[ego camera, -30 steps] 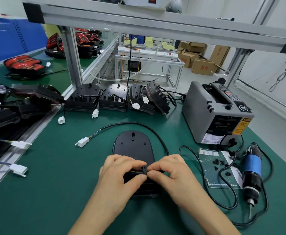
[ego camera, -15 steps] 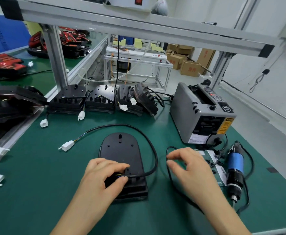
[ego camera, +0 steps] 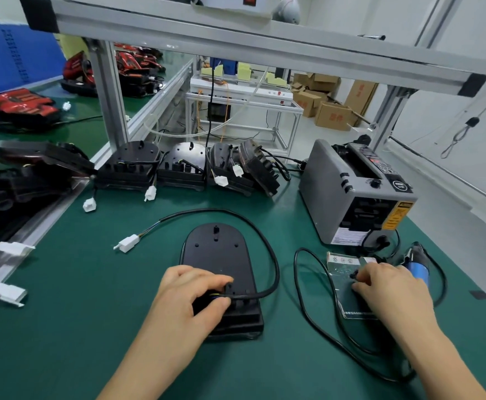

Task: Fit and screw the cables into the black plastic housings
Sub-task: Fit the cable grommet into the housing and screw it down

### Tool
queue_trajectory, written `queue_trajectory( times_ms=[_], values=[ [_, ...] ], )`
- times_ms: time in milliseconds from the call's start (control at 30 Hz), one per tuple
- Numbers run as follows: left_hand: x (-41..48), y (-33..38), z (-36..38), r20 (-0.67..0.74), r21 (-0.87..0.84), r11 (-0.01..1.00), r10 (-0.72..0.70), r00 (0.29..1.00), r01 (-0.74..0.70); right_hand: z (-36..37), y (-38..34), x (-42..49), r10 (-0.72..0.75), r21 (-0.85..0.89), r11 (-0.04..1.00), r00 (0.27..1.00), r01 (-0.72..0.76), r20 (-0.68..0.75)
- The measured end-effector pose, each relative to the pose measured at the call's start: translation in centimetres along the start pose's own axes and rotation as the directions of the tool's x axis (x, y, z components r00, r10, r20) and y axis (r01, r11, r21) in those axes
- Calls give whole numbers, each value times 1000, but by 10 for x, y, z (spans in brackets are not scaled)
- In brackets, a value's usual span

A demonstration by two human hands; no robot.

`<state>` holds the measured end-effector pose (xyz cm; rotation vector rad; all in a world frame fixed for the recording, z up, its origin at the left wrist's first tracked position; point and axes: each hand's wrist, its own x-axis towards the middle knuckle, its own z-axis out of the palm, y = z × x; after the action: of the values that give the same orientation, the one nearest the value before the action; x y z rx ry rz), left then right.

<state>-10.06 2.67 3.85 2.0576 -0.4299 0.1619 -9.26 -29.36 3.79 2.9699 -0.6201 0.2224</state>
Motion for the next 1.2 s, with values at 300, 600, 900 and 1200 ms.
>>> queue_trajectory(
  times_ms=[300, 600, 900, 1200],
  values=[
    [-1, 2, -1, 13, -20, 999, -38, 999, 38, -29, -20, -15, -83, 423, 901, 995, 97, -51],
    [1, 6, 0, -12, -44, 998, -53, 999, 52, -72, -127, -57, -541, 828, 497, 838, 259, 63],
    [0, 6, 2, -29, -63, 994, -95, 995, 93, -68, -134, -45, -547, 803, 572, 808, 169, 220],
    [1, 8, 5, -50, -71, 994, -87, 995, 83, -72, -138, -35, -567, 748, 634, 777, 199, 274]
  ],
)
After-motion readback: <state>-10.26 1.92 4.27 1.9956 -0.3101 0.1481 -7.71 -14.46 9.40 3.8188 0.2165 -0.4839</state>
